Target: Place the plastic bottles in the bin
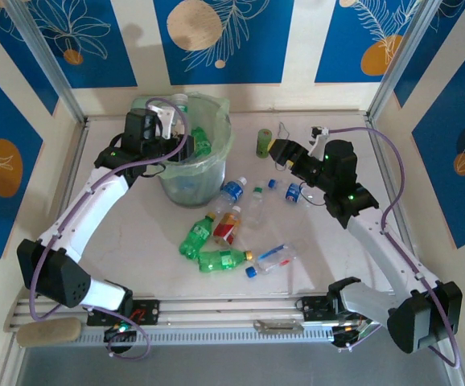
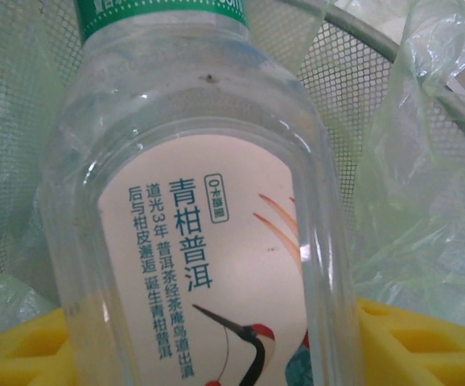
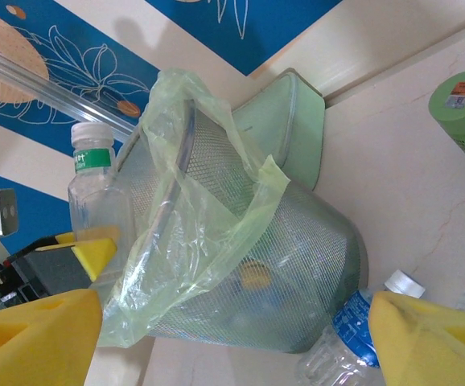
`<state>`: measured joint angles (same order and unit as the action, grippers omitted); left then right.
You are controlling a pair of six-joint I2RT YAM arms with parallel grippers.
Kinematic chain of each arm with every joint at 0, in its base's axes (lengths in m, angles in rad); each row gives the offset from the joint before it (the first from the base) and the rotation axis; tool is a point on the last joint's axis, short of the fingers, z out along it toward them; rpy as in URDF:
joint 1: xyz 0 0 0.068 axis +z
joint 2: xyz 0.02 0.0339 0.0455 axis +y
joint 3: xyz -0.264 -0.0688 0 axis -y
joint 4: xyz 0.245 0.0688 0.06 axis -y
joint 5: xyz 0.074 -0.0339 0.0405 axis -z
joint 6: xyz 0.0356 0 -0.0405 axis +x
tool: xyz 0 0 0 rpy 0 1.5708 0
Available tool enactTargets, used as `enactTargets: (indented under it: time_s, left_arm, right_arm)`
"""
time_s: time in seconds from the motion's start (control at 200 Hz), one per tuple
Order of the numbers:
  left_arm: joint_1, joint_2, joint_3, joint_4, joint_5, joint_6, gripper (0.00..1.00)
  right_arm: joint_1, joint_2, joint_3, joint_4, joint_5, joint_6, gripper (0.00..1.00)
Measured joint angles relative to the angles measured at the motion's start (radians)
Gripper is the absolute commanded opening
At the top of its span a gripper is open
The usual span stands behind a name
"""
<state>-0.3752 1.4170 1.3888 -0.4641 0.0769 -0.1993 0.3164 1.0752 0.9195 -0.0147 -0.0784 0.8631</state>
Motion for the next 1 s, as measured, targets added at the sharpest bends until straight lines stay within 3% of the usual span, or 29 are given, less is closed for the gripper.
enactTargets:
  time_s: [0.195, 0.29, 0.6, 0.825, 1.0]
  left_arm:
    - [0.0, 0.0, 0.0, -0.004, 0.0, 0.006, 0.88]
    - [0.0, 0.0, 0.0, 0.0, 0.0, -0.002, 0.95]
    - [0.0, -0.106, -0.029, 0.064, 0.06, -0.032, 1.0]
    - [-0.014, -0.245, -0.095, 0.2, 0.168, -0.097, 1.0]
    - [-0.077, -0.256, -0.175, 0.27, 0.192, -0.144, 1.0]
  right_arm:
    - [-0.001, 0.004, 0.0, 0.0, 0.0, 0.002, 0.87]
    - [-0.003, 0.004, 0.0, -0.001, 0.0, 0.002, 0.87]
    - [-0.007, 0.095, 0.021, -0.068, 0.015, -0.047, 0.89]
    - [-0.065, 0.268, 0.19, -0.29, 0.022, -0.24, 0.91]
    - [-0.101, 0.389, 0.337, -0.47, 0.035, -0.436, 0.92]
